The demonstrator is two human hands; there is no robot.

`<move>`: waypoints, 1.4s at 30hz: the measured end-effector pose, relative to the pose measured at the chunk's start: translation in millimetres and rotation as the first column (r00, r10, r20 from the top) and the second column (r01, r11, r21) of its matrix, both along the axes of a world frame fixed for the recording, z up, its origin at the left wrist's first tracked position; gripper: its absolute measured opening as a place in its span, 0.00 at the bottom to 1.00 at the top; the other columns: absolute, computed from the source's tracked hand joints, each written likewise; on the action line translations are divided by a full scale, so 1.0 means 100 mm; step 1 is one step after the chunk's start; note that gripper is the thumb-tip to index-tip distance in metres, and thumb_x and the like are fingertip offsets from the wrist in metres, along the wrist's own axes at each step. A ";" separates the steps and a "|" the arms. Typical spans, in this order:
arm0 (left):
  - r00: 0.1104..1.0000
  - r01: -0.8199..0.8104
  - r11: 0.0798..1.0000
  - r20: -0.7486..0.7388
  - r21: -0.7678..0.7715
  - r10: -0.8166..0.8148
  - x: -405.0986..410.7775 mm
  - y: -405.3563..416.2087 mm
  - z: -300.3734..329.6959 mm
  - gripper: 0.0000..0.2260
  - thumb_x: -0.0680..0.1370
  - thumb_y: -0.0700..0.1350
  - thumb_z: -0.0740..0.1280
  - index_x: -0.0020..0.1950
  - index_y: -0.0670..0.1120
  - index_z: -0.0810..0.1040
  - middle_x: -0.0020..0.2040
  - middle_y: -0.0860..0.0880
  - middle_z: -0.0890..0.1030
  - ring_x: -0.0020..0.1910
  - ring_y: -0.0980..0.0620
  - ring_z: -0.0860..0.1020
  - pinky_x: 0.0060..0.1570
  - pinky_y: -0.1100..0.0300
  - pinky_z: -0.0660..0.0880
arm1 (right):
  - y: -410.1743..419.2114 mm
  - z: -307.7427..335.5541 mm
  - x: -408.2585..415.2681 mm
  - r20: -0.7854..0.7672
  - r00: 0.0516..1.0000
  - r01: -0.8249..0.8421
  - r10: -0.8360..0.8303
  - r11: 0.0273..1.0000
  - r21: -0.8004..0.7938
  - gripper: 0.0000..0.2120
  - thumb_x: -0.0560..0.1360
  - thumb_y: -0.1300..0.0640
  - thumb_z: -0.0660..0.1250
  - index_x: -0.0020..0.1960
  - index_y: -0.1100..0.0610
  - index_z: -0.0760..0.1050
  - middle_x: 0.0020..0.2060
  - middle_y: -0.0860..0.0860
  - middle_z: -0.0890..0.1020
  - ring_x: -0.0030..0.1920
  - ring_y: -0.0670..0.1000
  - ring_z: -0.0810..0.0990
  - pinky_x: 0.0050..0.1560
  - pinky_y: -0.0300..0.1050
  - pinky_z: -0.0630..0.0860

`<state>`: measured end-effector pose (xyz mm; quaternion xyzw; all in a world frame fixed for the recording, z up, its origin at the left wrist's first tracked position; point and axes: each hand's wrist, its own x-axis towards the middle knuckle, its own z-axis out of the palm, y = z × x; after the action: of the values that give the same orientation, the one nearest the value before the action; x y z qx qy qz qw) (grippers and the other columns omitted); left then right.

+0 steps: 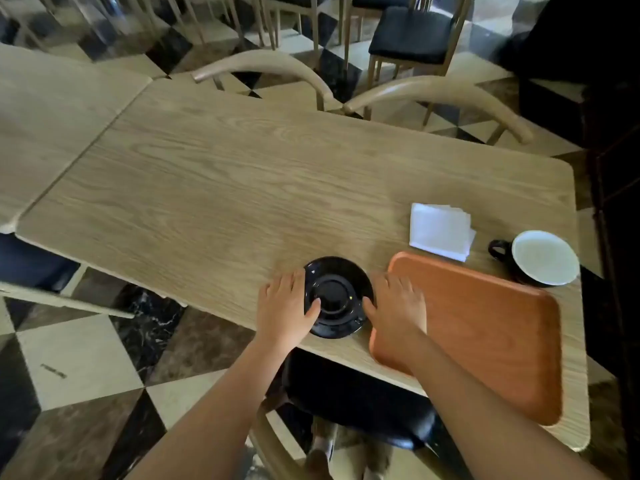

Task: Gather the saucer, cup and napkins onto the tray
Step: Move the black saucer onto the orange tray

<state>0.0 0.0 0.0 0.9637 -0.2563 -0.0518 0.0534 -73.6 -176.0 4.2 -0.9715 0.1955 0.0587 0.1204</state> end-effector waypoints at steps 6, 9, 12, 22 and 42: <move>0.992 -0.001 0.999 -0.128 0.048 0.007 0.08 0.12 -0.25 0.33 0.73 0.57 0.64 0.72 0.43 0.57 0.62 0.46 0.75 0.59 0.46 0.74 0.57 0.52 0.70 | -0.01 -0.16 0.05 -0.058 0.998 0.036 -0.033 0.998 0.052 0.19 0.74 0.52 0.63 0.63 0.50 0.66 0.59 0.50 0.74 0.58 0.52 0.70 0.54 0.47 0.69; 0.980 -0.047 0.998 -0.194 -0.036 0.039 0.09 0.09 -0.25 0.34 0.72 0.54 0.67 0.72 0.44 0.57 0.62 0.46 0.75 0.59 0.47 0.74 0.55 0.53 0.74 | 0.02 -0.17 0.09 -0.080 0.996 0.058 -0.049 0.992 0.112 0.18 0.74 0.57 0.62 0.63 0.54 0.68 0.61 0.51 0.73 0.60 0.54 0.68 0.54 0.47 0.70; 0.940 -0.158 0.976 -0.326 -0.151 0.102 0.08 0.07 -0.23 0.34 0.72 0.48 0.70 0.73 0.46 0.57 0.64 0.46 0.73 0.59 0.47 0.74 0.51 0.54 0.75 | 0.04 -0.14 0.14 -0.086 0.992 0.115 -0.094 0.953 0.282 0.15 0.74 0.64 0.62 0.60 0.58 0.71 0.58 0.54 0.74 0.59 0.55 0.69 0.51 0.45 0.71; 0.817 -0.412 0.796 -0.567 -0.444 0.106 0.09 -0.03 -0.03 0.26 0.74 0.33 0.63 0.68 0.54 0.68 0.57 0.55 0.74 0.50 0.51 0.79 0.49 0.59 0.77 | -0.17 -0.09 -0.02 0.012 0.954 0.240 -0.301 0.783 0.573 0.20 0.68 0.67 0.61 0.53 0.48 0.77 0.41 0.47 0.80 0.41 0.50 0.77 0.39 0.40 0.69; 0.768 -0.361 0.826 -0.640 -0.433 0.001 -0.03 -1.35 -0.08 0.14 0.71 0.32 0.66 0.52 0.44 0.83 0.37 0.48 0.82 0.31 0.51 0.78 0.38 0.55 0.80 | -1.23 -0.24 -0.83 -0.085 0.719 0.506 -0.690 0.435 0.745 0.22 0.71 0.68 0.67 0.59 0.48 0.77 0.42 0.44 0.80 0.30 0.48 0.83 0.31 0.38 0.81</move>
<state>-2.8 -135.3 -8.4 0.8600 -0.1302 -0.2836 0.4037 -156.3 -298.6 -19.5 -0.7047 0.4729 -0.0304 0.5280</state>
